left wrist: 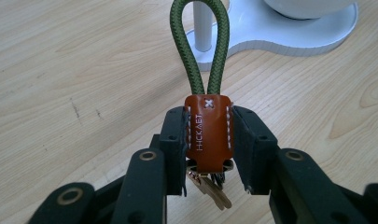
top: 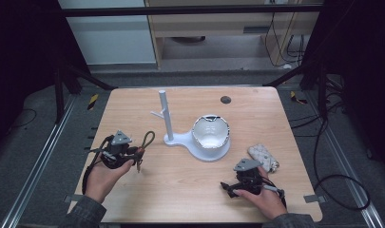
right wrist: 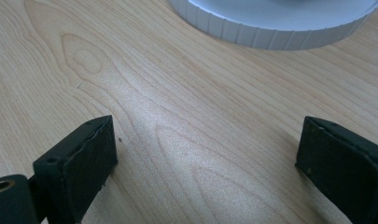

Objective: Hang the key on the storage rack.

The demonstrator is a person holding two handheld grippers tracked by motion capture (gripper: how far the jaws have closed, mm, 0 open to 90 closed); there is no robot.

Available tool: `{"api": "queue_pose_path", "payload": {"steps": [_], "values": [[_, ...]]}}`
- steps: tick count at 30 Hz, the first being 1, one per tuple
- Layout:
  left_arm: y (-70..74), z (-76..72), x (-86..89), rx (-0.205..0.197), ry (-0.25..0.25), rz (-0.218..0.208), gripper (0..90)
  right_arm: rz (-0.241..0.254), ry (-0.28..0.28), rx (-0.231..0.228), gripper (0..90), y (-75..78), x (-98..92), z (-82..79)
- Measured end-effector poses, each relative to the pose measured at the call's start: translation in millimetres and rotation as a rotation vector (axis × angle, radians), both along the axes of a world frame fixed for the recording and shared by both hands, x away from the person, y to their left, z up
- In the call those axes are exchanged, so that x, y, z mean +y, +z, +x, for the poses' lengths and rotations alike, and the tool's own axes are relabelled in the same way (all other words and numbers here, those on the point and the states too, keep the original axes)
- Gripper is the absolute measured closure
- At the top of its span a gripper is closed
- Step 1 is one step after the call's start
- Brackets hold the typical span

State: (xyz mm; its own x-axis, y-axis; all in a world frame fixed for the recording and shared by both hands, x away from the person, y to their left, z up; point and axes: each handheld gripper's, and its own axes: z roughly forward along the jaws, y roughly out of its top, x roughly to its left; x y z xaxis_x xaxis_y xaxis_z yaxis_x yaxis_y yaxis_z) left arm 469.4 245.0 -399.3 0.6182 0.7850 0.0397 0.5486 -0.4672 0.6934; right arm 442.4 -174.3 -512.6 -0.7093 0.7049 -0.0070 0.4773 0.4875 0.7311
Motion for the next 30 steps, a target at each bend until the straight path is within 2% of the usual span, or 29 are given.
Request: {"api": "queue_pose_path", "payload": {"steps": [5, 11, 15, 27, 30], "values": [[4.7, -2.0, 0.1, 0.003, -0.015, 0.004, 65.6, -0.001, 0.001, -0.001, 5.0, 0.0, -0.1, 0.1], [12.7, -8.4, -1.0, -0.019, -0.023, -0.012, 65.7, 0.0, 0.0, 0.0, 5.0, 0.0, 0.0, 0.0], [20.4, -13.6, -5.5, -0.035, -0.048, -0.017, 65.6, -0.001, 0.0, 0.0, 5.0, 0.0, 0.0, 0.0], [42.9, -25.1, -22.7, -0.1, -0.095, -0.033, 65.6, -0.001, -0.001, 0.0, 5.0, 0.0, 0.0, 0.0], [51.2, -26.3, -29.3, -0.127, -0.103, -0.035, 65.6, -0.001, 0.0, 0.0, 5.0, 0.0, -0.1, 0.0]]}}
